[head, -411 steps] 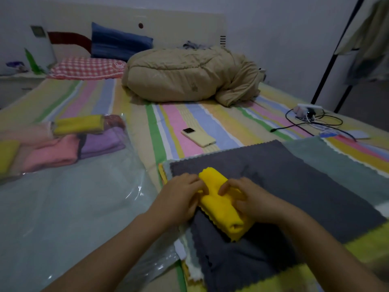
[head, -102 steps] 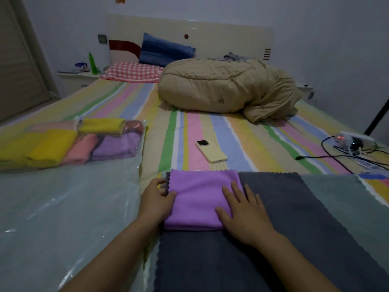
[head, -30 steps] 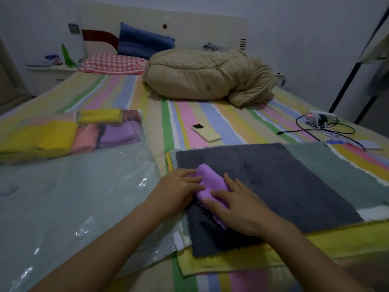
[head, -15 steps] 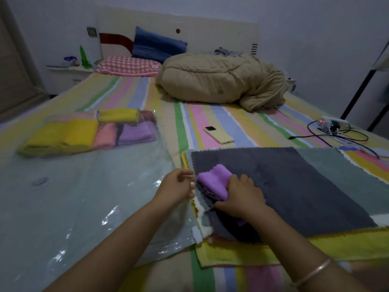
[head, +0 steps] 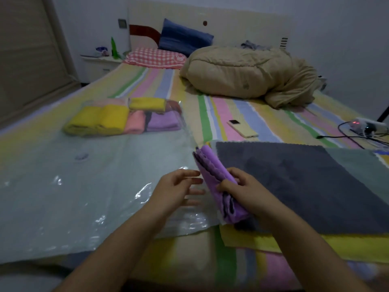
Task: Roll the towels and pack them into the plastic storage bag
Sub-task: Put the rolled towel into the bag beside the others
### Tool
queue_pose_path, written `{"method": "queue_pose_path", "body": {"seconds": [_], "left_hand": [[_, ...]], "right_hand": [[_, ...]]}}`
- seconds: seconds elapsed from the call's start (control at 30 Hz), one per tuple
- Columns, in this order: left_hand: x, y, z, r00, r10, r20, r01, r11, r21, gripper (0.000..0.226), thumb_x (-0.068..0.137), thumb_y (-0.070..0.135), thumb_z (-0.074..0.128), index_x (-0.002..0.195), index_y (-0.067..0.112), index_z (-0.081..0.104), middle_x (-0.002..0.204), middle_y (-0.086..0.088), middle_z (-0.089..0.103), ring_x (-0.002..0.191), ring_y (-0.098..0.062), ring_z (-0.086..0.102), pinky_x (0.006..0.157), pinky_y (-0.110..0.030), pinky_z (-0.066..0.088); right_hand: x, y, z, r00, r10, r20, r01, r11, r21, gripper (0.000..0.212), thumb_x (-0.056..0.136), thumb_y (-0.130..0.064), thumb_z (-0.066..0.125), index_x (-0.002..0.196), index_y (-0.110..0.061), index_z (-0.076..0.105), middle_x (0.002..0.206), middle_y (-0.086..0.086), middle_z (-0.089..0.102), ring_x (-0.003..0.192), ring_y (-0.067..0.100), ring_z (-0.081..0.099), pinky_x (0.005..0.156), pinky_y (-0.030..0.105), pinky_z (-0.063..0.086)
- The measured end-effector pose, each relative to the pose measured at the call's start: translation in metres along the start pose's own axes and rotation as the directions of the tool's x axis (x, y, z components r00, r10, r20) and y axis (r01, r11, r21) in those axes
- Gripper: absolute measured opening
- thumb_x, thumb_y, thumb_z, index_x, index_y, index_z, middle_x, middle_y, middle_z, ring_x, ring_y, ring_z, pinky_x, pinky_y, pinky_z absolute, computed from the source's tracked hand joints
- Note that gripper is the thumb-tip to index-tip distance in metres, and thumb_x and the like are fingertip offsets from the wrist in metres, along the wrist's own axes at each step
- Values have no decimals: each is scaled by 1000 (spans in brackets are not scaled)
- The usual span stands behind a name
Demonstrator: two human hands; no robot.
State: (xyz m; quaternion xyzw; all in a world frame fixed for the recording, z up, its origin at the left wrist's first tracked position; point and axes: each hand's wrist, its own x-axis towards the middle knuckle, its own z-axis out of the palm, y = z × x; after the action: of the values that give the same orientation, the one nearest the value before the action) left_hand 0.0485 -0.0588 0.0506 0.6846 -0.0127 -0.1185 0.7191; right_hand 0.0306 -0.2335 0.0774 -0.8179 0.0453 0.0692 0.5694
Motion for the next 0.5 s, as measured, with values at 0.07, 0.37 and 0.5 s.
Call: {"method": "queue_pose_path", "body": {"seconds": [0.07, 0.37, 0.5], "left_hand": [[-10, -16, -39, 963, 270, 24, -246, 834, 493, 10, 91, 23, 61, 97, 26, 68, 96, 11, 71, 85, -4, 68, 71, -22, 54], [-44, -39, -153, 872, 317, 374, -445, 190, 875, 42, 74, 59, 65, 110, 39, 58, 118, 23, 55, 111, -3, 52, 89, -32, 47], [-53, -26, -165, 869, 409, 280, -406, 264, 875, 21, 78, 56, 60, 93, 41, 61, 93, 25, 58, 85, 5, 57, 68, -25, 50]], "right_hand": [[-3, 3, 15, 999, -52, 5, 52, 999, 17, 14, 83, -10, 64, 89, -21, 69, 83, 3, 70, 78, 15, 64, 67, 26, 50], [-10, 12, 71, 989, -136, 67, 136, 991, -5, 18, 81, -6, 65, 89, -20, 74, 75, -5, 69, 70, 6, 61, 65, 20, 48], [-22, -1, 82, 931, -359, 69, 361, 932, -24, 19, 73, -21, 64, 91, -23, 71, 82, -11, 67, 74, 3, 62, 65, 11, 45]]}}
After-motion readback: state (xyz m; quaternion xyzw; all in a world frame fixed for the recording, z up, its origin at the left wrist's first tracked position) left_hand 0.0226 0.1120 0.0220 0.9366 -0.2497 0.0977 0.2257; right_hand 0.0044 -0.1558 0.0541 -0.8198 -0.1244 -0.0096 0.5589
